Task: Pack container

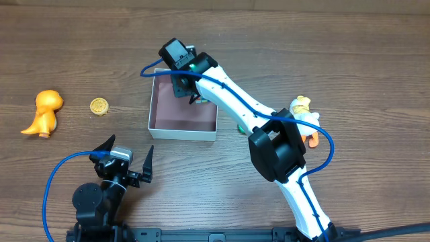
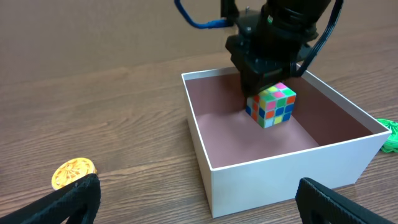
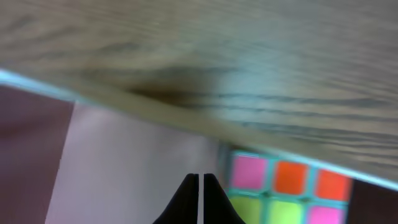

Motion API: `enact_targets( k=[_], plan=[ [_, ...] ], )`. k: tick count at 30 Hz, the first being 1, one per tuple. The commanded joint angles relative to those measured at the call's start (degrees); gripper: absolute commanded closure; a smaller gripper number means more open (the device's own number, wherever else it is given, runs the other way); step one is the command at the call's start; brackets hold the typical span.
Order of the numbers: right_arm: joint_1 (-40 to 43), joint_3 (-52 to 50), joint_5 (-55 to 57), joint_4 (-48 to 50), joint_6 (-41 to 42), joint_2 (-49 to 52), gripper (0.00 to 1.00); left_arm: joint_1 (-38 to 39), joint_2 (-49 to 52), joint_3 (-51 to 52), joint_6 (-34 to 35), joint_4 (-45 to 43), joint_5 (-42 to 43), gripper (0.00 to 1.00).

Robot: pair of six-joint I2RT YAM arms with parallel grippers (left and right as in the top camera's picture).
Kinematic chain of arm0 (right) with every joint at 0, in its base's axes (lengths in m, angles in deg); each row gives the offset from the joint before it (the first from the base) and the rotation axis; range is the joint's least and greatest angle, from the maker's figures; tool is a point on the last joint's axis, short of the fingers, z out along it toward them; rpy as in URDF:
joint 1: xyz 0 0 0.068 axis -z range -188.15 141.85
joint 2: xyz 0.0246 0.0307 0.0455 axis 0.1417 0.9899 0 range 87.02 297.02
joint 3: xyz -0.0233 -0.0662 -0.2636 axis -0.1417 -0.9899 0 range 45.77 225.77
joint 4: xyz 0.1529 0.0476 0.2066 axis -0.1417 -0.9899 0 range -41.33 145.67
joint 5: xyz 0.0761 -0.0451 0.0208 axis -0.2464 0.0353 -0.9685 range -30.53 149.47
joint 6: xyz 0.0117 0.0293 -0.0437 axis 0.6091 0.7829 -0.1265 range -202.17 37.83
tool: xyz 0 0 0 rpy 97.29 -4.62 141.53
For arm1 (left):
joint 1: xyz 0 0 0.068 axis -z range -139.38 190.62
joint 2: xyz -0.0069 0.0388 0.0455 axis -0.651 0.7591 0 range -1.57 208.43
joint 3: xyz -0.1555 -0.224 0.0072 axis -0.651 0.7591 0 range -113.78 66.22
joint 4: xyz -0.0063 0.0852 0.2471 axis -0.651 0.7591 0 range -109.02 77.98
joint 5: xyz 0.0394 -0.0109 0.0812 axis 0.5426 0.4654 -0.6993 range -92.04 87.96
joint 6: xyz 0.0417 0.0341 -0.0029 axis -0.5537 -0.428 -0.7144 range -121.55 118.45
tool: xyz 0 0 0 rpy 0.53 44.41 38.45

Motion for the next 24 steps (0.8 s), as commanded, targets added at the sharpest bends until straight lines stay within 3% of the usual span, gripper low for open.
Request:
enact_targets(
  k=[1, 24],
  plan=[
    [0.1, -0.7, -3.8, 0.6, -2.5, -0.9, 0.93, 0.3, -0.4, 0.2, -1.1, -0.3, 0.2, 0.0],
    [0.1, -0.8, 7.1, -0.3, 2.1, -0.9, 0.93, 0.3, -0.4, 0.2, -1.1, -0.3, 0.2, 0.0]
  ],
)
